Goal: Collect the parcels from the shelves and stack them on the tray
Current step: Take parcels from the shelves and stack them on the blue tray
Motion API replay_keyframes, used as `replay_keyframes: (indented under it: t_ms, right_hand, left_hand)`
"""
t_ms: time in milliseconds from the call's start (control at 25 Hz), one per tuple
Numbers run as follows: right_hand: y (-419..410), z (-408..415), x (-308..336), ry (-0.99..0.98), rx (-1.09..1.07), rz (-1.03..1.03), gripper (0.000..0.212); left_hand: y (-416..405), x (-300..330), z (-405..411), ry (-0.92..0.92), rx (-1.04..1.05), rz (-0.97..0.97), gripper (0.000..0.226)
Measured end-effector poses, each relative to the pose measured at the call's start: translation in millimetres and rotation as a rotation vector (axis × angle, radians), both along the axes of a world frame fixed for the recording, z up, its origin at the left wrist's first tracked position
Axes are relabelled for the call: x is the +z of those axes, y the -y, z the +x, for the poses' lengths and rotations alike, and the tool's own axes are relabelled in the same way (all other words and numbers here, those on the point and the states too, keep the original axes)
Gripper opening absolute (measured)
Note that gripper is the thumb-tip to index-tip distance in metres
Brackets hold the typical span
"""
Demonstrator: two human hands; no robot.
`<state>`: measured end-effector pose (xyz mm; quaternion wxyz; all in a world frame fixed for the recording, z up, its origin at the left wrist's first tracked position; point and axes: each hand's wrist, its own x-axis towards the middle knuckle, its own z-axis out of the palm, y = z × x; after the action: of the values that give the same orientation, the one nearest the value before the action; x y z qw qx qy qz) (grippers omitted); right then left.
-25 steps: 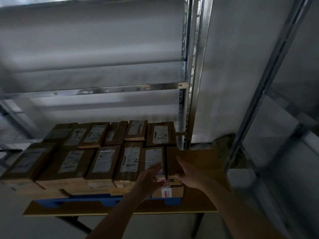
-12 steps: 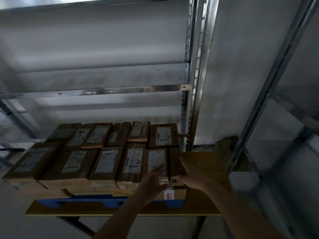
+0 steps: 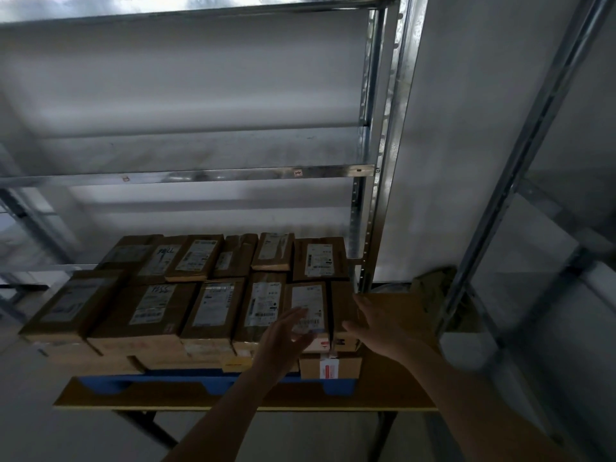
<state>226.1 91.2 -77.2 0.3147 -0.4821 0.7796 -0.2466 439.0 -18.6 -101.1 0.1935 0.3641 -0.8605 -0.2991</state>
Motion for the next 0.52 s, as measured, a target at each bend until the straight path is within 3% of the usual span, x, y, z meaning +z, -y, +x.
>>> replay_keyframes:
  t_ms: [200, 360, 520]
  right_hand:
    - [-18.8, 25.7, 12.9, -0.004, -0.081, -0.041, 0.081]
    - [-45.6, 49.3, -1.7, -0.152, -0.154, 0.086, 0.082]
    - [-68.7, 65.5, -15.6, -0.259, -0.145, 0.189, 0.079]
  left_hand:
    - [-8.5, 3.9, 33.7, -0.061, 0.035, -0.100, 0.055]
    - [-30.5, -8.7, 61.5, -0.075, 0.156, -0.047, 0.054]
    - [-62.4, -49.2, 77.9, 0.007, 0.252, 0.044, 0.071]
